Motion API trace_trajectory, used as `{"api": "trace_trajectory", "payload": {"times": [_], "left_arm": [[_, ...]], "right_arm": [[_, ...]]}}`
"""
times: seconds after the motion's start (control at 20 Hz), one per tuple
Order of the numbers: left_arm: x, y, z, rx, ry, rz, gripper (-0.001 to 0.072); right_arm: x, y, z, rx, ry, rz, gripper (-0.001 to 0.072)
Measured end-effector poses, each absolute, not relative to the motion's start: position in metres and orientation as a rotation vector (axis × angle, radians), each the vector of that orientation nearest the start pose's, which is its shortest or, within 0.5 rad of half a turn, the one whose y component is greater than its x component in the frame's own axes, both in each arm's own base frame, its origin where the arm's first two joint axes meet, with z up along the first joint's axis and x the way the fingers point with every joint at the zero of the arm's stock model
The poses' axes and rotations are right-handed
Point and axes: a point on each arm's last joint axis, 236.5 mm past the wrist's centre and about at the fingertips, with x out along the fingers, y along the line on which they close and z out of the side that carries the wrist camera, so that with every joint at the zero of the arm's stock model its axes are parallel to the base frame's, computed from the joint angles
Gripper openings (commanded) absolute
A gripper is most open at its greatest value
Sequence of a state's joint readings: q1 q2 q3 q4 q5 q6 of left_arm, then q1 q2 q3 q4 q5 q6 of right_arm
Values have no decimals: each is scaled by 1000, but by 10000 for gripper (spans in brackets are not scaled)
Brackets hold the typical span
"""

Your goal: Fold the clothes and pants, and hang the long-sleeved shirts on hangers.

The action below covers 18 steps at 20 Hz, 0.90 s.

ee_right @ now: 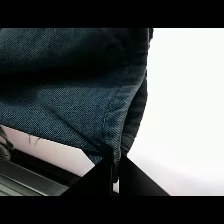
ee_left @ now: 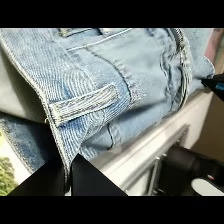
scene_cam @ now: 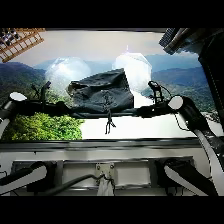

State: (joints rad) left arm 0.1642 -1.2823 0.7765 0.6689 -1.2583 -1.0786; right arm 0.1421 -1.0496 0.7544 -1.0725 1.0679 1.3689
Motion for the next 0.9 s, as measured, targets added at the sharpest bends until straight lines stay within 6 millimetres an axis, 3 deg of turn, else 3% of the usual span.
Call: {"api": "trace_trajectory", "payload": {"times": [0.35,0.55,0.7,0.9], "left_arm": [[303,-149,6,-795,1316,-694,10],[318,-159,51,-834,1198,-771,9],[341,-162,110,-808,1046,-838,9],[366,-166,220,-760,797,-943,9]], "right_arm": [[285,163,17,345,1256,531,27],[313,170,73,319,1119,579,30],[343,170,139,267,942,595,30],[366,169,240,215,689,609,30]]}}
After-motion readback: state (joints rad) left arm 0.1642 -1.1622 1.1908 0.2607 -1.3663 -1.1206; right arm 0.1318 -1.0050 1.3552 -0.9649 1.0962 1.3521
